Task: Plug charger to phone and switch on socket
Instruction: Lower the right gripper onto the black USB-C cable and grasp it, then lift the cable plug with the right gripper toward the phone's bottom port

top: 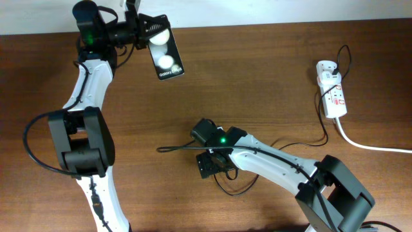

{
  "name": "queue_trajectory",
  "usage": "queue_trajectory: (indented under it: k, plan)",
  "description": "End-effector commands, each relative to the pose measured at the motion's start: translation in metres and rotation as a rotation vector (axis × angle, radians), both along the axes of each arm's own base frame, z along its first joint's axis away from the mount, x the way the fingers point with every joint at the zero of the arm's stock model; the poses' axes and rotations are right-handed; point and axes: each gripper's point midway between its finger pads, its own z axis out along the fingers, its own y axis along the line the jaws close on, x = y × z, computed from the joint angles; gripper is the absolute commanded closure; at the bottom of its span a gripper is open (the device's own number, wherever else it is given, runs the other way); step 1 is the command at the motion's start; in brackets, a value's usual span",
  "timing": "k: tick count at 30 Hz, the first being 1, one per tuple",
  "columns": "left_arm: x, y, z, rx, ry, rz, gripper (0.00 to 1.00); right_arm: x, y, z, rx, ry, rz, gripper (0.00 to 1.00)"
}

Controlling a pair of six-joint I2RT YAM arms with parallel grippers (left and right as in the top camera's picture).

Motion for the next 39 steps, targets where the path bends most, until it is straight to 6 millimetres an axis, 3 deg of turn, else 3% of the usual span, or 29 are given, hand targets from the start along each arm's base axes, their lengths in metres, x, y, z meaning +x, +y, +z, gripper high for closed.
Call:
queue_trajectory:
  k: [1,8,22,27,39]
  plan:
    - [0.003,0.003,0.011,0.003,-0.039,0.031,1.0,-0.002,0.0,-0.004,-0.014,-0.007,-0.001,0.12]
    - [0.003,0.003,0.011,0.003,-0.039,0.029,1.0,0.0,0.007,-0.017,-0.024,-0.017,0.013,0.41]
    - [0.003,0.003,0.011,0.003,-0.04,0.028,1.0,0.014,0.021,-0.033,-0.064,0.009,0.041,0.45]
    - [0.003,0.003,0.011,0.003,-0.04,0.028,1.0,0.012,0.019,-0.034,-0.072,0.018,0.041,0.65]
    - [0.003,0.003,0.011,0.003,-0.039,0.028,1.0,0.011,0.019,-0.033,-0.07,0.028,0.042,0.96]
